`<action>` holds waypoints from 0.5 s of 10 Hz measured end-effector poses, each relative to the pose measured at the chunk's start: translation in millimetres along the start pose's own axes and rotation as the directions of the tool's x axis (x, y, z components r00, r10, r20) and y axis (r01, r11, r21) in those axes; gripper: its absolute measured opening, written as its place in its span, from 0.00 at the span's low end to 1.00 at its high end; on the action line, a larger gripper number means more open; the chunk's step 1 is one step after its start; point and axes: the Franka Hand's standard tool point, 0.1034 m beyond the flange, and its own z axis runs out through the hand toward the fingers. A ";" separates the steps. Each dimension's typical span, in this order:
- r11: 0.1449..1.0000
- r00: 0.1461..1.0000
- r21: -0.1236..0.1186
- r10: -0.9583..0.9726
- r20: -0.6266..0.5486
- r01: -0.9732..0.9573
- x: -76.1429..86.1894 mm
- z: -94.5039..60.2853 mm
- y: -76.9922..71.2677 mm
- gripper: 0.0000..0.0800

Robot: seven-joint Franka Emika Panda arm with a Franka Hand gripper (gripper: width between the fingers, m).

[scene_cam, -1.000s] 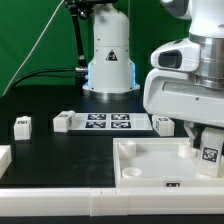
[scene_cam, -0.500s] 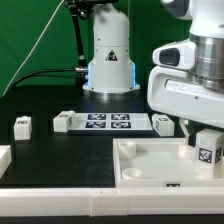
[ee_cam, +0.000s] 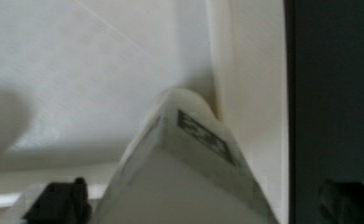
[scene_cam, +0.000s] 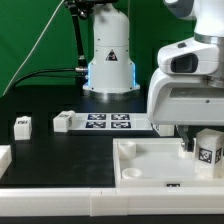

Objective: Assemble one leg

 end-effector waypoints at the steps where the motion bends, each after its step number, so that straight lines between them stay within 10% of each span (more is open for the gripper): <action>1: 0.987 0.987 -0.004 -0.158 0.002 0.158 -0.7 1.4 1.7 0.81; 5: 0.880 0.880 -0.015 -0.476 0.008 0.476 0.0 1.7 6.2 0.81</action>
Offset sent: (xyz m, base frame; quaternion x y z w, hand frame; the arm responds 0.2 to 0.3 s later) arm -0.0011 -0.0031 0.0049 -0.0129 -0.0047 -0.2642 0.9644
